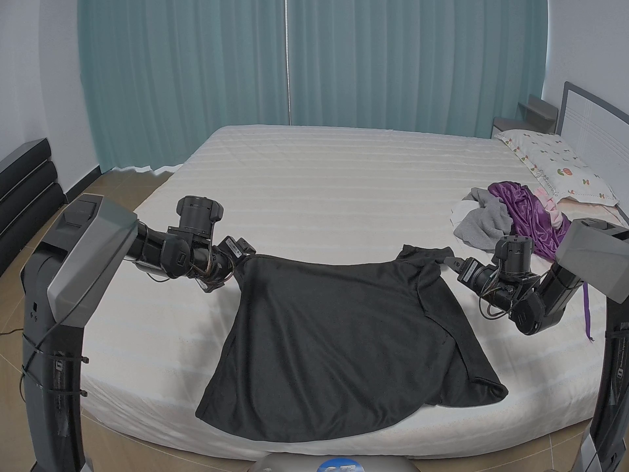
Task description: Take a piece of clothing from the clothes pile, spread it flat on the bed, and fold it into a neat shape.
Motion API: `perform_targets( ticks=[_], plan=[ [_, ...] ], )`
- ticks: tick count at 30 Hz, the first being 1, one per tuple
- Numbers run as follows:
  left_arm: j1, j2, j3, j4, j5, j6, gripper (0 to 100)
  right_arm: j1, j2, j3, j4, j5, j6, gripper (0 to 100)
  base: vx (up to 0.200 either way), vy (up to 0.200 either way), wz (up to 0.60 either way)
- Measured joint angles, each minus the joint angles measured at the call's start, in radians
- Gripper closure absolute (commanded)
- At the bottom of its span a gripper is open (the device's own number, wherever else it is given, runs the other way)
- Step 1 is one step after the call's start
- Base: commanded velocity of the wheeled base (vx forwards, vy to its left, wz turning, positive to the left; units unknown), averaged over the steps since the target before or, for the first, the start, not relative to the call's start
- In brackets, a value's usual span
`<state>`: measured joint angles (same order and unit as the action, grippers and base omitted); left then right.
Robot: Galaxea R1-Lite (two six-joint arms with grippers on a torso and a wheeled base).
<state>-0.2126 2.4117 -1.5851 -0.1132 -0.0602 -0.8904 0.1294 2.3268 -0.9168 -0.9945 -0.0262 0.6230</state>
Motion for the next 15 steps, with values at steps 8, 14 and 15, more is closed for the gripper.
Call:
perform_targets(
  ticks=[8,14,15],
  plan=[
    [0.008,-0.131,0.172,-0.009,-0.023,-0.1,0,0.025,-0.048,0.081,0.003,0.0,-0.003,0,0.0,0.0,0.0],
    [0.003,-0.246,0.334,-0.044,-0.033,-0.171,0,0.047,-0.076,0.133,0.009,-0.002,-0.018,0,0.0,0.0,0.0],
    [0.003,-0.265,0.37,-0.059,-0.034,-0.177,0,0.049,-0.081,0.141,0.01,-0.003,-0.023,0,0.0,0.0,0.0]
  ],
)
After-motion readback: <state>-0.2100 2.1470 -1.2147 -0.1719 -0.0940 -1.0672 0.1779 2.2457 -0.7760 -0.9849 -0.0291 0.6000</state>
